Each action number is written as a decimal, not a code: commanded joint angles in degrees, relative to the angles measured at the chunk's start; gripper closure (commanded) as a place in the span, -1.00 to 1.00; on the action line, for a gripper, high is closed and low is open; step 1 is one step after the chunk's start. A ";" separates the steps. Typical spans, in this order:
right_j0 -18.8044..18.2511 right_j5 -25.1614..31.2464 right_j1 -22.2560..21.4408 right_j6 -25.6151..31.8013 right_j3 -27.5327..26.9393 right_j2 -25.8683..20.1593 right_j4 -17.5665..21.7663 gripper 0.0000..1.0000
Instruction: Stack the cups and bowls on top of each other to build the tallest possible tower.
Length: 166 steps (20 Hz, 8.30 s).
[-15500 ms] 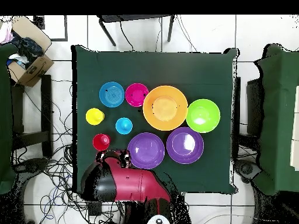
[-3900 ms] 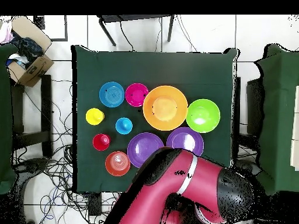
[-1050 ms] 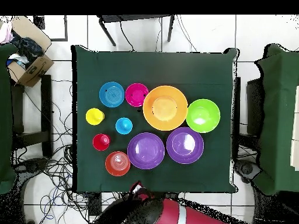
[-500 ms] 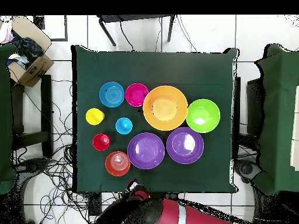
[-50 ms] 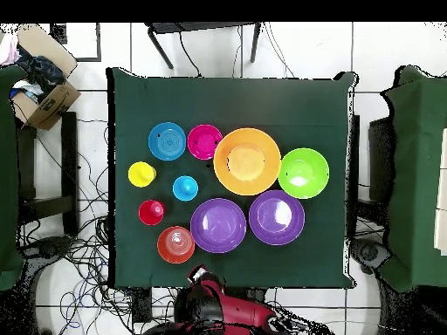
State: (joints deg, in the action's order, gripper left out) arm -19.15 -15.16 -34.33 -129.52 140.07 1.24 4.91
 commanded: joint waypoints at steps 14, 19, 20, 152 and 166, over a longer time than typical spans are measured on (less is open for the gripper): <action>4.10 7.70 15.75 -5.58 -23.51 -2.50 -9.55 -1.00; 2.24 7.09 17.48 -5.28 -24.52 -3.38 -7.78 -1.00; 2.28 6.78 17.59 -5.56 -24.42 -3.28 -7.71 -1.00; 2.81 15.25 3.95 -16.00 -16.37 -1.72 -9.52 1.00; 4.84 11.03 6.88 -15.84 -18.43 -0.68 -8.51 1.00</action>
State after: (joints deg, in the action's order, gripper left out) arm -16.04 -1.04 -30.74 -142.42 127.79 3.59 -5.74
